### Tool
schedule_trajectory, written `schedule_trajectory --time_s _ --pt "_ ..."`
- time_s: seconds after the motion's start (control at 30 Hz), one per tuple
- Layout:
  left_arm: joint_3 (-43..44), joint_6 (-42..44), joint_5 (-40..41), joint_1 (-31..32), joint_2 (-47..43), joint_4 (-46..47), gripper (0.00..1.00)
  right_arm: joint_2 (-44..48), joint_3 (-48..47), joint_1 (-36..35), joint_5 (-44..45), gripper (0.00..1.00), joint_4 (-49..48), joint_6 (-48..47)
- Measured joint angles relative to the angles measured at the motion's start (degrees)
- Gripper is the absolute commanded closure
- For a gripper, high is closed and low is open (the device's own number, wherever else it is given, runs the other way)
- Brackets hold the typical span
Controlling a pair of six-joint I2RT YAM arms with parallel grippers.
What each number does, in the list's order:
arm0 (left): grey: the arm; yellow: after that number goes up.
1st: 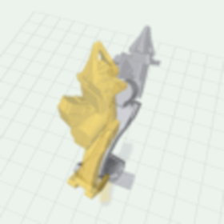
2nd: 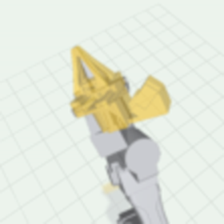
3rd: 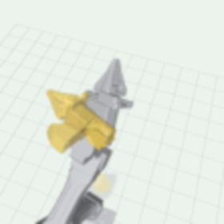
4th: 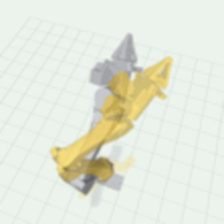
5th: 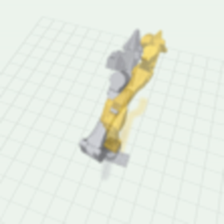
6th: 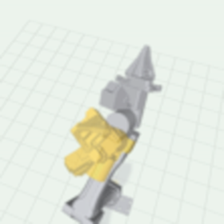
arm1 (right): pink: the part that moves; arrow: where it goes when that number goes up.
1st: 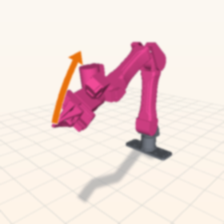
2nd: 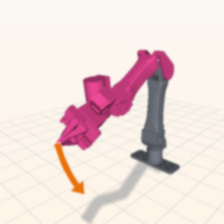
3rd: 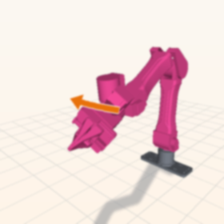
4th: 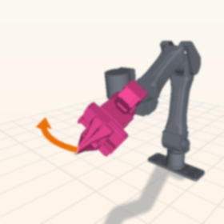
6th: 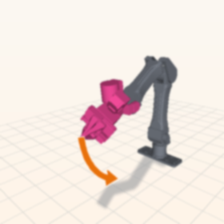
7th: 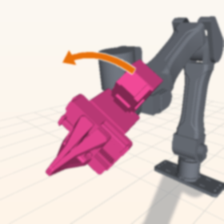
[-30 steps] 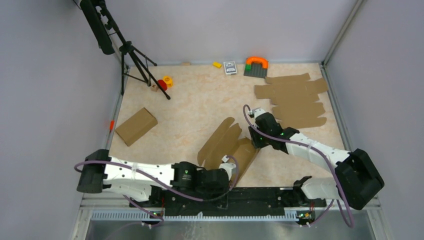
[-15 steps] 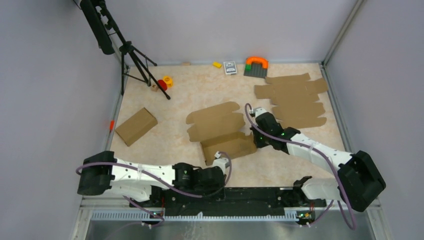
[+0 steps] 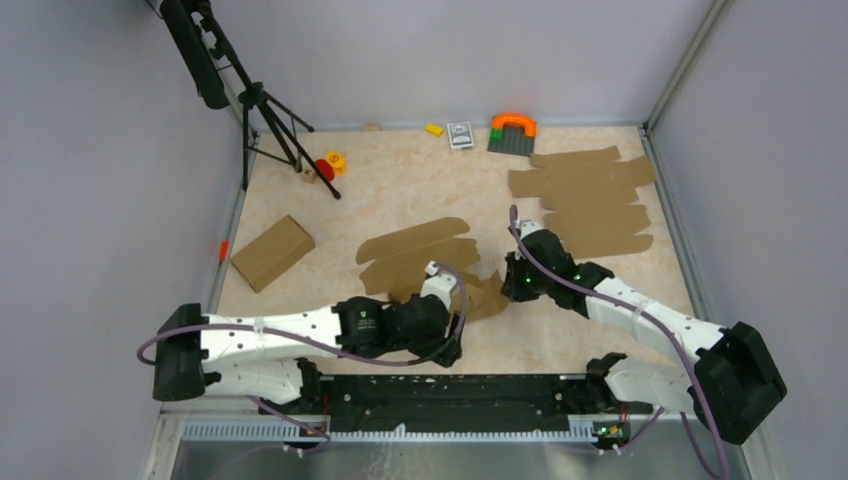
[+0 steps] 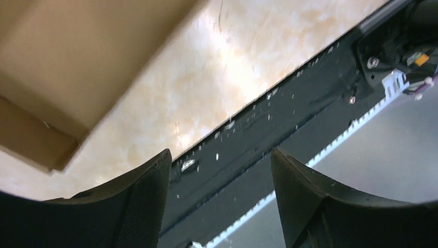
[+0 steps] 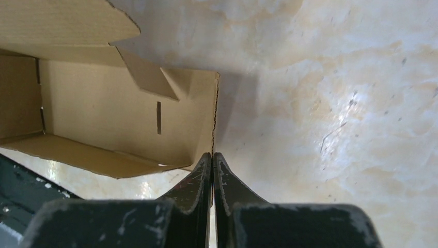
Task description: Fold the paper box
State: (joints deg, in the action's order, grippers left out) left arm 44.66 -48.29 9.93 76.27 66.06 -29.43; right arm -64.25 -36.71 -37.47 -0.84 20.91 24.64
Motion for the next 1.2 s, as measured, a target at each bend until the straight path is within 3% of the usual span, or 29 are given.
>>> schedule_trajectory --time_s 0.3,0.57,0.83,1.1,1.2 --pt "16.92 6.75 8.2 -0.17 15.23 -5.38 0.26 5.81 8.76 -0.37 -2.03 1.0 -4.24 10.19" --pt "20.52 8.0 9.18 -2.14 26.18 -5.77 0.3 10.75 11.13 -0.42 -1.92 1.0 -6.21 14.12" --pt "22.75 7.93 8.96 -4.15 30.45 -6.19 0.3 10.8 11.23 -0.42 -1.86 1.0 -6.56 15.04" --pt "22.75 7.41 8.96 -6.45 30.49 -5.03 0.41 10.8 11.98 -0.63 -2.03 1.0 -7.82 15.52" --pt "22.75 7.02 9.14 -7.58 30.71 -4.26 0.54 10.8 11.98 -0.63 -2.08 1.0 -8.07 15.52"
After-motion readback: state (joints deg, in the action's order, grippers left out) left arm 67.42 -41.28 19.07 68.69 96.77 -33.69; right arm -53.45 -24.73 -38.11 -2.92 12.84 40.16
